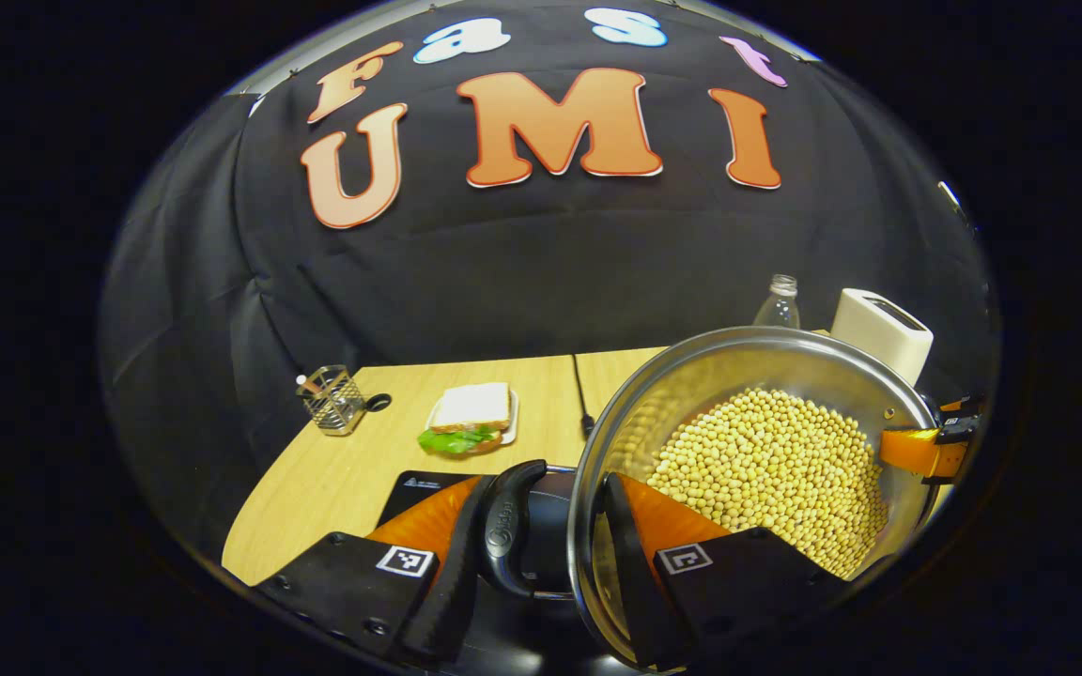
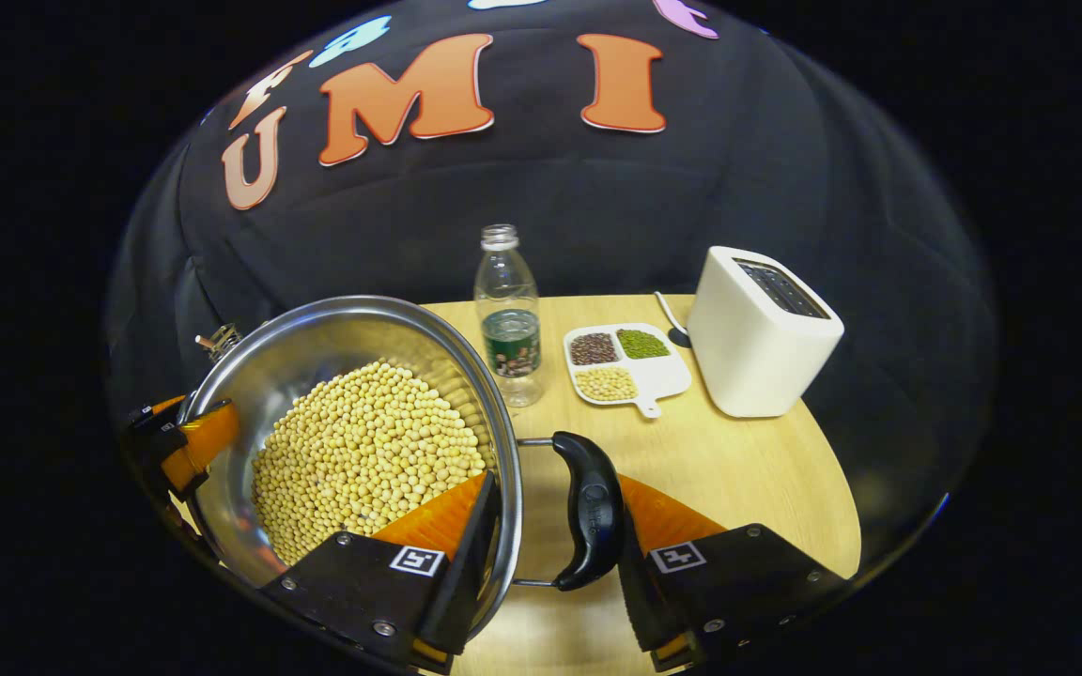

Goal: First push the handle of the pot to place it horizontally, then grasp the pot with both hands and set it on the induction cooktop.

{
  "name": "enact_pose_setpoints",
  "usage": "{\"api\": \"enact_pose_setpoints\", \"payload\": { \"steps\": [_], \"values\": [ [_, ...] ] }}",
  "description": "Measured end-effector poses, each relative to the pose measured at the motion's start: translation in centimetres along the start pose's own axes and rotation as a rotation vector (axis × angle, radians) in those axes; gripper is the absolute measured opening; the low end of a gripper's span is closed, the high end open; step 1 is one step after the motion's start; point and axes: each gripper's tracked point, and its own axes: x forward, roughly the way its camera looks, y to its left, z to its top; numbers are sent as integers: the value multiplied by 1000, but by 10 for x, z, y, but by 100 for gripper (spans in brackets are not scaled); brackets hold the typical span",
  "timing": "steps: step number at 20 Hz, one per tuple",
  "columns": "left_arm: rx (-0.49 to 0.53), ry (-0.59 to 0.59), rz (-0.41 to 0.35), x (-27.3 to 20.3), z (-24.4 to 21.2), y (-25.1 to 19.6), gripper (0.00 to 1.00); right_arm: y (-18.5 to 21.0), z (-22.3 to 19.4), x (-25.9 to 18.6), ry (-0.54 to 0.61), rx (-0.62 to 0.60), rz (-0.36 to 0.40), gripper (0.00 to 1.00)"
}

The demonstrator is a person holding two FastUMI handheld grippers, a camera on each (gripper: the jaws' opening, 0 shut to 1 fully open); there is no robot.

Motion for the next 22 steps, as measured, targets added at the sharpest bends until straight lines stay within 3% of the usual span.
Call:
{"api": "enact_pose_setpoints", "payload": {
  "steps": [9,10,11,12,13,17,22],
  "values": [
    [-43,-2,87,-14,-1,91,69,89,15,-6,-19,-46,74,65],
    [-49,-2,97,-16,-1,102,72,99,15,-8,-21,-48,81,60],
    [-50,-3,107,-18,-3,111,75,108,16,-8,-22,-52,90,65],
    [-53,-2,117,-20,-4,120,72,117,16,-8,-19,-50,99,60],
    [-52,0,125,-21,-6,128,69,121,15,-7,-17,-53,106,65],
    [-61,1,152,-24,-10,156,75,155,15,-4,-11,-60,132,65],
    [-71,8,170,-24,-19,176,69,179,9,1,-8,-77,140,65]
  ]
}}
